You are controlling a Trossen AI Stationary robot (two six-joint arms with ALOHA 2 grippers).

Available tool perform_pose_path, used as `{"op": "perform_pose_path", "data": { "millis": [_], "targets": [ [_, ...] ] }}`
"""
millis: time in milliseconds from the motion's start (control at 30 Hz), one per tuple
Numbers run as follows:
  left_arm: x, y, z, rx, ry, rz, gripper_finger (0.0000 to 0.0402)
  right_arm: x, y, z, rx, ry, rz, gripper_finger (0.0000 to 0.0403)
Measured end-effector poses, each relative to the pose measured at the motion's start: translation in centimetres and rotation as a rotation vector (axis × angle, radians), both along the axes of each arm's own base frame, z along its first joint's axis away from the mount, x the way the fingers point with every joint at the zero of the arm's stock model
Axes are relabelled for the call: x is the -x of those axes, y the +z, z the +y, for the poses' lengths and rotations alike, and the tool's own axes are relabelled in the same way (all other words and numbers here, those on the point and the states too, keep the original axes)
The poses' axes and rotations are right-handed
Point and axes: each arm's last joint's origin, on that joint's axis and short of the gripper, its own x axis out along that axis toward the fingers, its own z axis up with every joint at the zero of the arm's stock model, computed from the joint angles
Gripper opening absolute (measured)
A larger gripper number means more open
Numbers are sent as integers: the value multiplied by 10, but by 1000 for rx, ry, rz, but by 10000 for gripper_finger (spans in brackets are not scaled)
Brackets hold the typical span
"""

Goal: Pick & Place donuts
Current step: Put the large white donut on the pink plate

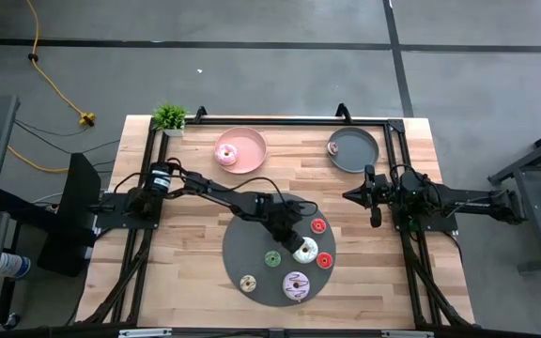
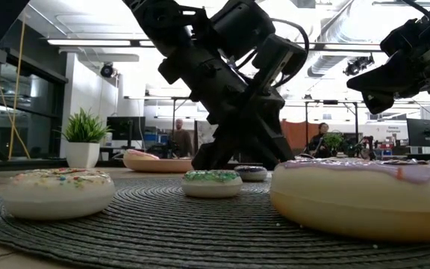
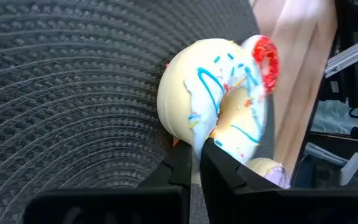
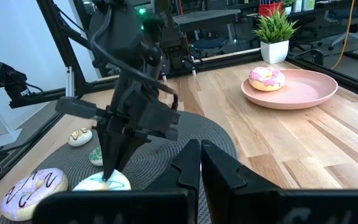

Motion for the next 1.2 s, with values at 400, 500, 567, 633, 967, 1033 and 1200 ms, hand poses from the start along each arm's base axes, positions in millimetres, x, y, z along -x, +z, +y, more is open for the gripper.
{"op": "perform_pose_path", "data": {
  "millis": [400,500,567,633,967,1033,1200],
  "targets": [
    [12,48,19,-10,78,-30,12,0,0,0,0,0,-1,8],
    [18,62,31,-45,138,-31,12,0,0,0,0,0,-1,5],
    [24,72,41,-68,188,-41,12,0,0,0,0,0,0,5],
    [30,80,52,-85,256,-60,12,0,0,0,0,0,-1,6],
    [88,74,114,-80,654,-37,12,0,0,0,-1,0,4,9],
    [98,67,126,-65,733,-39,12,0,0,0,-1,0,5,9],
    [125,54,150,-33,894,-23,11,-1,-1,0,-1,0,11,5]
  ]
}}
